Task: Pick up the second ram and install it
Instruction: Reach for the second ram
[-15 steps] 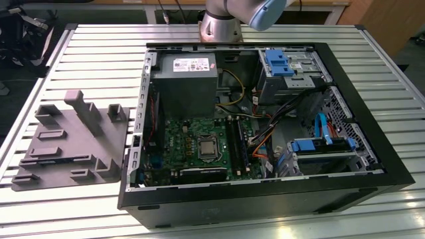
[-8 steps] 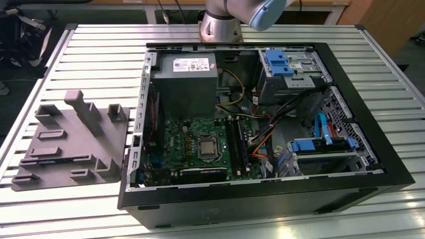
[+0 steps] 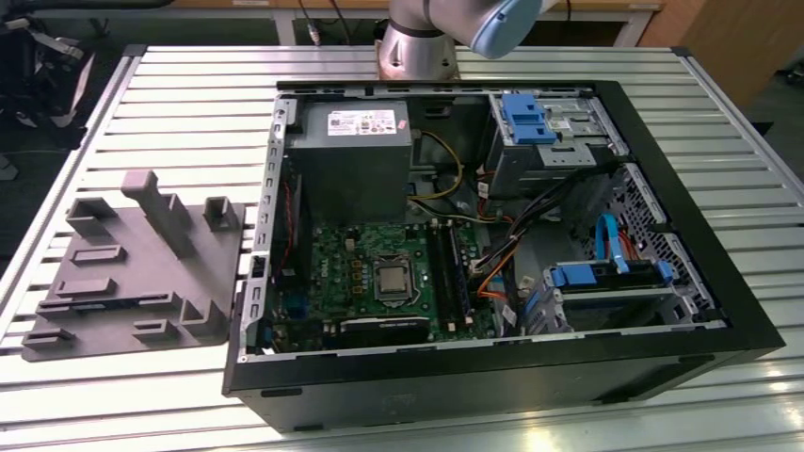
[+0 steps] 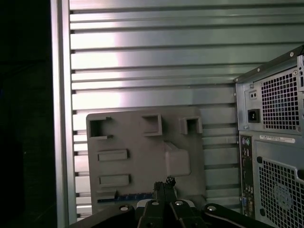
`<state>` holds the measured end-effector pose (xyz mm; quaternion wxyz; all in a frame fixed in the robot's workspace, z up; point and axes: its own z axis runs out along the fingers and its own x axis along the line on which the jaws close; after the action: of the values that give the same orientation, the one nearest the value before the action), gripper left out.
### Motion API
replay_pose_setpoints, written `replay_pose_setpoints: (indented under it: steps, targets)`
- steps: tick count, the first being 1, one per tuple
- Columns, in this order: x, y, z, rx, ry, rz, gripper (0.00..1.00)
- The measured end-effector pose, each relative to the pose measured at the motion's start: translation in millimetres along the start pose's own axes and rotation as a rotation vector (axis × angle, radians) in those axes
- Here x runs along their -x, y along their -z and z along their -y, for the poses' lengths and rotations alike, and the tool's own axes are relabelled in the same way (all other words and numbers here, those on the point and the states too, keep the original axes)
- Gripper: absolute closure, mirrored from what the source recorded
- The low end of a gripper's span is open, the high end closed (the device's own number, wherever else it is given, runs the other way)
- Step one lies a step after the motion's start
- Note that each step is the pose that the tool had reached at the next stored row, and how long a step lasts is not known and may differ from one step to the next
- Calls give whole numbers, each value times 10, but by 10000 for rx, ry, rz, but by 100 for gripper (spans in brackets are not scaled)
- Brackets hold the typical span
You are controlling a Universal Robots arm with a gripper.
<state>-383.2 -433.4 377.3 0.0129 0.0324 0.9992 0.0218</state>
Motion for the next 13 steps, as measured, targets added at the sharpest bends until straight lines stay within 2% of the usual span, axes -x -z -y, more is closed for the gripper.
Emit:
replay_pose_setpoints:
  steps: [13]
  targets:
    - [-50, -9, 24, 0, 1, 0, 89]
